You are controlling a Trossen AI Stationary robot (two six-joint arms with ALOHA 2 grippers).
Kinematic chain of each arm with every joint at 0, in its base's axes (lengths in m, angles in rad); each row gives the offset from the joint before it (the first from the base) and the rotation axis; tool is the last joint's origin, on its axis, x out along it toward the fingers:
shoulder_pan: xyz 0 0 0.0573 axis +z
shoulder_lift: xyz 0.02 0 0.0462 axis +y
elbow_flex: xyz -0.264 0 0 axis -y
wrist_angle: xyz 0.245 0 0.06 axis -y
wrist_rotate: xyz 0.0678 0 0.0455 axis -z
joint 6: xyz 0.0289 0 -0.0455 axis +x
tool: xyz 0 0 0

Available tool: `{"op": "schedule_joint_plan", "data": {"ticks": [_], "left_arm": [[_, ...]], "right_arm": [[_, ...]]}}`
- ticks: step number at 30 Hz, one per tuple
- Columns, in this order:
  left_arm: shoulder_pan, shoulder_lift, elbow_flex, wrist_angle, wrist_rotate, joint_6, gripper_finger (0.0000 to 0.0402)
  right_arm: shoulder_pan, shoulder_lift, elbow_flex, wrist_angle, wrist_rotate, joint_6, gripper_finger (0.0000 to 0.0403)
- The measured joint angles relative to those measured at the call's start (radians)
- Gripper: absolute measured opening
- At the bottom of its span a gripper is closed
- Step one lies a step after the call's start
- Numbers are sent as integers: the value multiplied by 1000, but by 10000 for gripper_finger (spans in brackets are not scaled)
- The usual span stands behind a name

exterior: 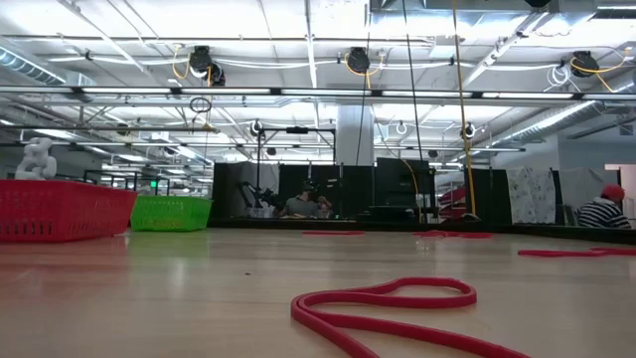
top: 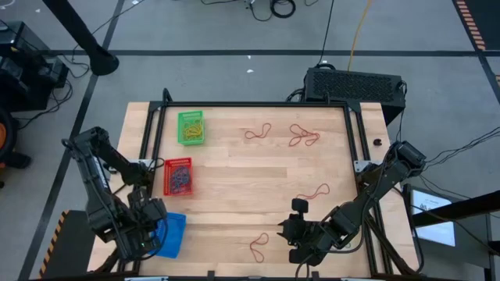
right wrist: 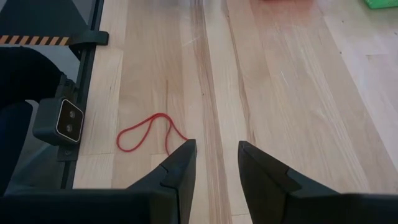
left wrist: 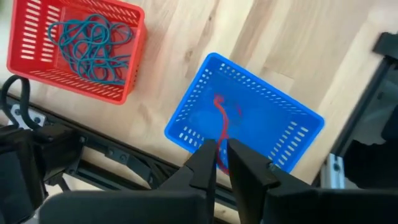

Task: Sort rubber bands into baskets
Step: Put the red rubber band into the blue bin

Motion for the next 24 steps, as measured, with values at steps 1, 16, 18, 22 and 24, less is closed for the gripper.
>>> {"op": "schedule_joint_plan", "data": {"ticks": [1, 16, 18, 22, 24], "left_arm": [[0, 0, -9, 0, 0, 0, 49], [2, 0, -111, 72, -233, 116, 126], [4, 0, -133, 172, -412, 213, 127], [67, 0, -195, 422, -497, 453, 127], [119, 1, -247, 550, -514, 582, 128]], "right_arm": [[0, 0, 0, 0, 0, 0, 112], [-9, 0, 0, -24, 109, -14, 111], [-32, 0, 0, -61, 127, -15, 109], [-120, 0, 0, -179, 48, 35, 93], [-180, 0, 0, -258, -12, 64, 85]]}}
